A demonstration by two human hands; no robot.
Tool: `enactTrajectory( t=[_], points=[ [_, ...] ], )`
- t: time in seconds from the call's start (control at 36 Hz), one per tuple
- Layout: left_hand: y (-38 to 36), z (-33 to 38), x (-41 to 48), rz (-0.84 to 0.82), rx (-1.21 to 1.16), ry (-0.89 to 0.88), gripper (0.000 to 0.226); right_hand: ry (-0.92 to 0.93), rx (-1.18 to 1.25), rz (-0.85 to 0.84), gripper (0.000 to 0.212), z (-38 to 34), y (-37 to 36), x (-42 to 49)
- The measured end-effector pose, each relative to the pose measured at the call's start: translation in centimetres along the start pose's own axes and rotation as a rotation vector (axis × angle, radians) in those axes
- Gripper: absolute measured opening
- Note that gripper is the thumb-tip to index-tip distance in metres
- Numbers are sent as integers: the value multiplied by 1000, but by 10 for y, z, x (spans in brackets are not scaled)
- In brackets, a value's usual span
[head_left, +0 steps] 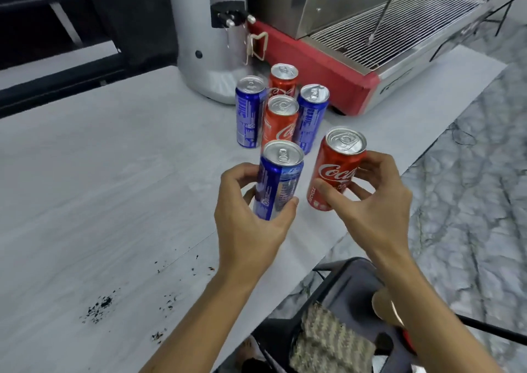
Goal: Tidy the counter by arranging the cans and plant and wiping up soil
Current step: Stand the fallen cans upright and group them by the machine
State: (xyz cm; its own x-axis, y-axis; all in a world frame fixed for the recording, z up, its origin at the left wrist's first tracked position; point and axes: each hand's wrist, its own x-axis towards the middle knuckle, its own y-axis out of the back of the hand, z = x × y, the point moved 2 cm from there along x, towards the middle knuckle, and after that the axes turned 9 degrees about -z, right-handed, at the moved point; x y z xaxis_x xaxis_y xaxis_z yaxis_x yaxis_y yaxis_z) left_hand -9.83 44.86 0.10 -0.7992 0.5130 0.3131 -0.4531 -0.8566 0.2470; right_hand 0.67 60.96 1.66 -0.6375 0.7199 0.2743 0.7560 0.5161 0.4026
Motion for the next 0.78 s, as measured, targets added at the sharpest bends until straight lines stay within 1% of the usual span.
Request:
enactTrajectory(
  t=[0.39, 0.78],
  points=[
    [-71, -5, 50, -14, -87, -88, 72, 42, -3, 93, 67, 45, 11, 73],
    [-93, -23, 59, -7, -118, -76, 72, 24, -9, 89, 67, 71, 4, 88]
  ],
)
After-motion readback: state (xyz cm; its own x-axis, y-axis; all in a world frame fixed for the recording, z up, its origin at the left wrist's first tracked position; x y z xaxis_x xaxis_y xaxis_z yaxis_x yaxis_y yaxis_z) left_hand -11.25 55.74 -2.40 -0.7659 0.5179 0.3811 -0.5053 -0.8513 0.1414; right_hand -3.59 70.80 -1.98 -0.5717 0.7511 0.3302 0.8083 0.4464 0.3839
